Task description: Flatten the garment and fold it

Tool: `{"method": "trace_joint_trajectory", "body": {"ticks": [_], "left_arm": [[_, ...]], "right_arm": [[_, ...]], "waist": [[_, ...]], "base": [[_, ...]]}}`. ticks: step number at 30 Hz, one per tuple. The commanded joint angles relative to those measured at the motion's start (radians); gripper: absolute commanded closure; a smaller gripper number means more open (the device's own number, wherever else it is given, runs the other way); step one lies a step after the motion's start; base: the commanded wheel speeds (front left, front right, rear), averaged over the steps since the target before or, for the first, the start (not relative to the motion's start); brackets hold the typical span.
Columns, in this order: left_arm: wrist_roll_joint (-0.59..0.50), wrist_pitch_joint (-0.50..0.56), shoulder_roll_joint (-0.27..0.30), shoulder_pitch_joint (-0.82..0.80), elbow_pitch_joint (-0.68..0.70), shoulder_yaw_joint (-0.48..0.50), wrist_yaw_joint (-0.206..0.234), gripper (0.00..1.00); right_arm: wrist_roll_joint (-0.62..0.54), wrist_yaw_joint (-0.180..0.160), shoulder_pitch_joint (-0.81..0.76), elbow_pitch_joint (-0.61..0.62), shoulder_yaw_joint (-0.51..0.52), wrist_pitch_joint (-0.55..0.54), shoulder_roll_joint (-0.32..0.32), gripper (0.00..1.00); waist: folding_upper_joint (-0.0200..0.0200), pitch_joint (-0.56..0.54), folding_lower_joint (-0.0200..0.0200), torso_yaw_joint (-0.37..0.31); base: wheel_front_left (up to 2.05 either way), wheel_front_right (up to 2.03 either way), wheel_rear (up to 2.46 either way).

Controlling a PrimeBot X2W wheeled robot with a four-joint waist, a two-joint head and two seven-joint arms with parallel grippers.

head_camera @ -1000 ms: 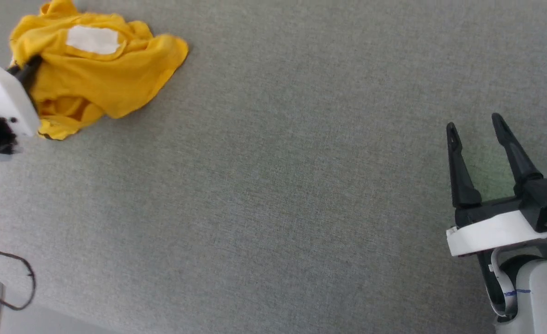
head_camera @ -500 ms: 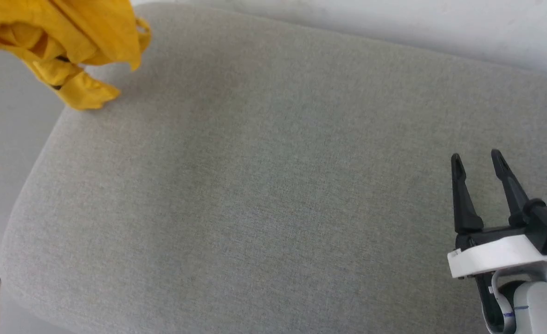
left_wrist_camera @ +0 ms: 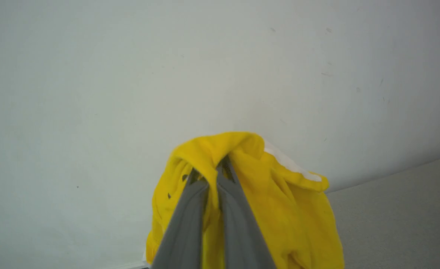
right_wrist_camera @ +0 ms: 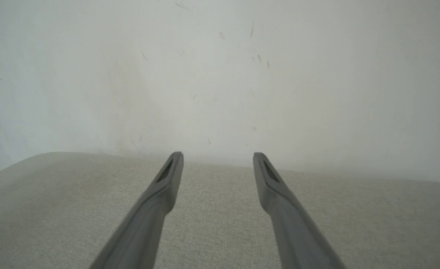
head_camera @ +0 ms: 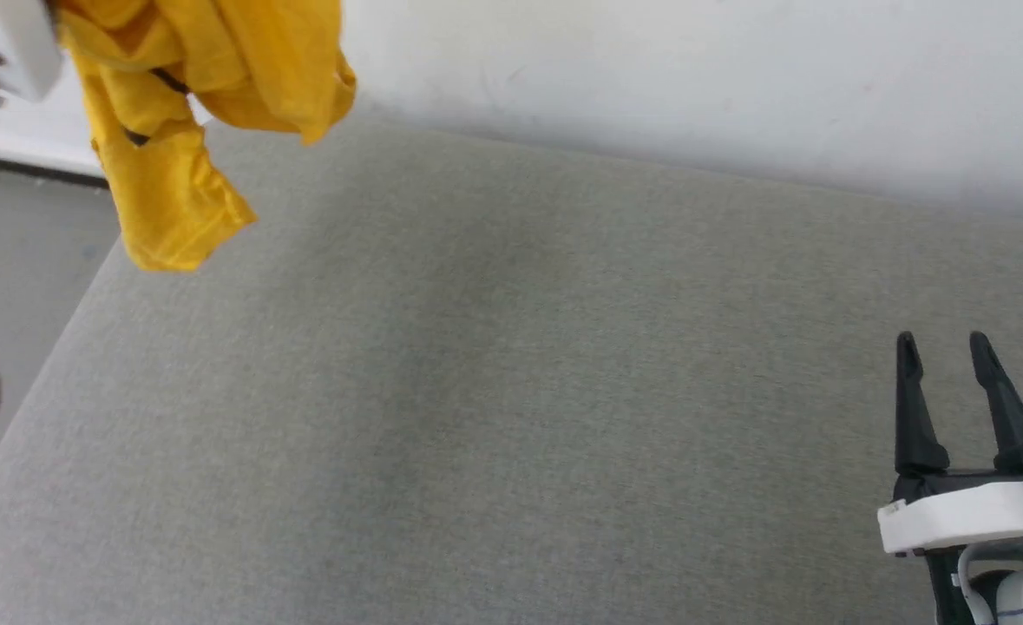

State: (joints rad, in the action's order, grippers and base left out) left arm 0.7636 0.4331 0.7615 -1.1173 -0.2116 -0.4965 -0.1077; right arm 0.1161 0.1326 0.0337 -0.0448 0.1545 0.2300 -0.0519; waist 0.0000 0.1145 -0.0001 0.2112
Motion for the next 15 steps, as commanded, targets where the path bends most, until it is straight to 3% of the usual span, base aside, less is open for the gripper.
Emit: {"method": "trace_joint_trajectory", "body": {"ticks": [1,8,15], "left_arm": [[0.000,0.009,-0.026,-0.021,0.023,-0.011,0.009,1.00],[-0.011,0.065,-0.095,-0.015,0.136,-0.087,0.022,1.00],[-0.033,0.083,-0.208,0.007,0.237,-0.159,0.081,1.00]], "right_arm": [[0.008,-0.002,-0.014,0.005,0.007,0.006,0.002,0.00],[0.026,-0.002,-0.037,0.013,0.027,0.007,0.002,0.00],[0.048,-0.002,-0.036,0.015,0.047,0.011,0.002,0.00]], "waist": [[0.0000,-0.056,0.0001,-0.062],[0.0000,-0.094,0.0001,-0.151],[0.0000,-0.089,0.0001,-0.238]], "base": [[0.00,0.00,0.00],[0.00,0.00,0.00],[0.00,0.00,0.00]]}}
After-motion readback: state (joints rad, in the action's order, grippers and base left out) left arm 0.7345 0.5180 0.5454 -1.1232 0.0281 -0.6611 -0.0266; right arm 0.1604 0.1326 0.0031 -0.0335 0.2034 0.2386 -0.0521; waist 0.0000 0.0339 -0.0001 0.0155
